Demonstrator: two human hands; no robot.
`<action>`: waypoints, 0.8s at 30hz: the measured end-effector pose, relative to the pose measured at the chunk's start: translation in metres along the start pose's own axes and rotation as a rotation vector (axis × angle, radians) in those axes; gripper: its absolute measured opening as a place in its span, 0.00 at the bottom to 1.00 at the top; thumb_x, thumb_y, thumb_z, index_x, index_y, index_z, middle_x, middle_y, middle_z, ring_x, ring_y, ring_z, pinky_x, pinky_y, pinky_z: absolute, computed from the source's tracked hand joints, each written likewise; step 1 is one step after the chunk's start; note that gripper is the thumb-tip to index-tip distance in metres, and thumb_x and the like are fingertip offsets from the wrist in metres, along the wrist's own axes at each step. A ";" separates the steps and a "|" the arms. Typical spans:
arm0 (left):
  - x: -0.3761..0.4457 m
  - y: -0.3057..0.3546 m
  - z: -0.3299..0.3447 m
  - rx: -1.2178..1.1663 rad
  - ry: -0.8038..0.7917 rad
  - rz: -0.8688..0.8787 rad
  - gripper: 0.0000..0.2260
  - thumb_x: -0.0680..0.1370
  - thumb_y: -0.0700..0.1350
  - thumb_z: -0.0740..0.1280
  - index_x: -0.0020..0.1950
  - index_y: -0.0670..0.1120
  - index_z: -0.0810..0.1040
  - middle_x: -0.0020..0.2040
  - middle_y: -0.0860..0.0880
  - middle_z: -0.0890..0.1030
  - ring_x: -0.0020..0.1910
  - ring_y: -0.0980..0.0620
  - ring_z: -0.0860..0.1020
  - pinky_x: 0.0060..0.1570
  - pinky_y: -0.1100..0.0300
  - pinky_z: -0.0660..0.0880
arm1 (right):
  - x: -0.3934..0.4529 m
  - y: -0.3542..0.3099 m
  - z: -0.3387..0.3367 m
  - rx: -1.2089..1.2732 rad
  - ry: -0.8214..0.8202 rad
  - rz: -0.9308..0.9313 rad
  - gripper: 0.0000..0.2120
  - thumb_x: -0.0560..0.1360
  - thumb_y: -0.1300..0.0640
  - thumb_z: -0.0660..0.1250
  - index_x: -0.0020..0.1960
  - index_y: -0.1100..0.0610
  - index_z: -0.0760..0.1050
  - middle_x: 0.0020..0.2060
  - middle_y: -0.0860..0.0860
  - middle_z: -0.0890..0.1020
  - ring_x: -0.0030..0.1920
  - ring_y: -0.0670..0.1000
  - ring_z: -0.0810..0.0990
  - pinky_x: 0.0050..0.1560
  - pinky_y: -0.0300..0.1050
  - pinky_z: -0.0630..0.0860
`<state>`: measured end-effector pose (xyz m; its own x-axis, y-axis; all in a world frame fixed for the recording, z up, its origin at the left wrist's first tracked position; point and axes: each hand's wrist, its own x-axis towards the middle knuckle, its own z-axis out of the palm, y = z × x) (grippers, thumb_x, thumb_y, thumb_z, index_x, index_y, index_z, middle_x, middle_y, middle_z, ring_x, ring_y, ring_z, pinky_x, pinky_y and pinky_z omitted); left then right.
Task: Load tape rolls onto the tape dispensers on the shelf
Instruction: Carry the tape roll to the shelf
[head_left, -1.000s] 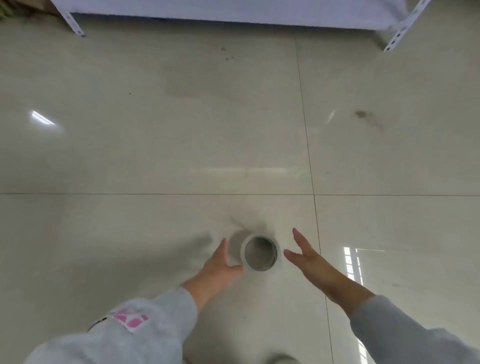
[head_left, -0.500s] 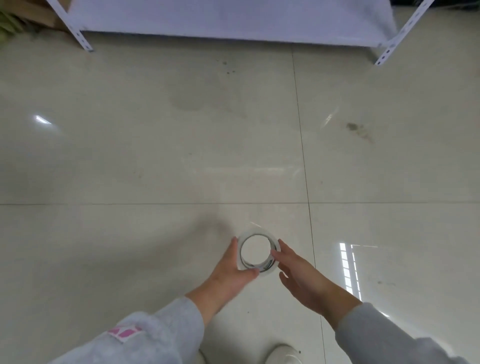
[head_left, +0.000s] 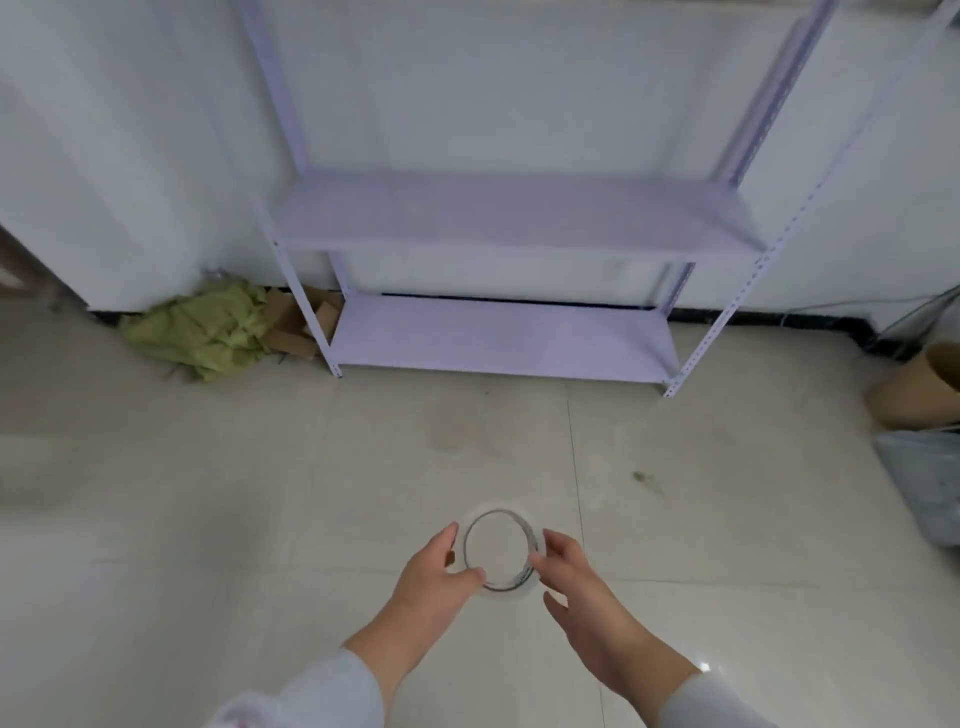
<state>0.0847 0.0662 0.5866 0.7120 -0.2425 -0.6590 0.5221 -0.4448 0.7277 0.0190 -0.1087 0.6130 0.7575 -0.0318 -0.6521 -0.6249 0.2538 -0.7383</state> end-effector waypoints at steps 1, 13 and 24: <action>-0.018 0.021 -0.014 -0.009 0.003 0.032 0.37 0.60 0.54 0.70 0.70 0.52 0.71 0.64 0.51 0.79 0.64 0.53 0.75 0.67 0.51 0.71 | -0.018 -0.025 0.011 -0.008 -0.018 -0.033 0.25 0.73 0.48 0.67 0.68 0.47 0.65 0.66 0.41 0.72 0.64 0.39 0.67 0.71 0.47 0.57; -0.163 0.192 -0.122 -0.053 0.109 0.481 0.13 0.77 0.46 0.66 0.60 0.57 0.79 0.58 0.52 0.82 0.60 0.51 0.77 0.65 0.52 0.71 | -0.139 -0.206 0.114 -0.099 -0.036 -0.340 0.11 0.81 0.48 0.57 0.63 0.38 0.65 0.63 0.43 0.69 0.67 0.50 0.67 0.73 0.52 0.61; -0.138 0.210 -0.170 -0.055 0.136 0.587 0.39 0.67 0.69 0.65 0.75 0.55 0.63 0.74 0.53 0.66 0.72 0.52 0.65 0.73 0.47 0.62 | -0.123 -0.245 0.156 -0.138 -0.070 -0.420 0.33 0.80 0.46 0.61 0.79 0.53 0.50 0.77 0.51 0.58 0.75 0.54 0.60 0.75 0.52 0.59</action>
<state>0.1765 0.1529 0.8626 0.9403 -0.3196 -0.1166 0.0447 -0.2236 0.9736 0.1081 -0.0160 0.9011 0.9589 -0.0384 -0.2811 -0.2761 0.1015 -0.9557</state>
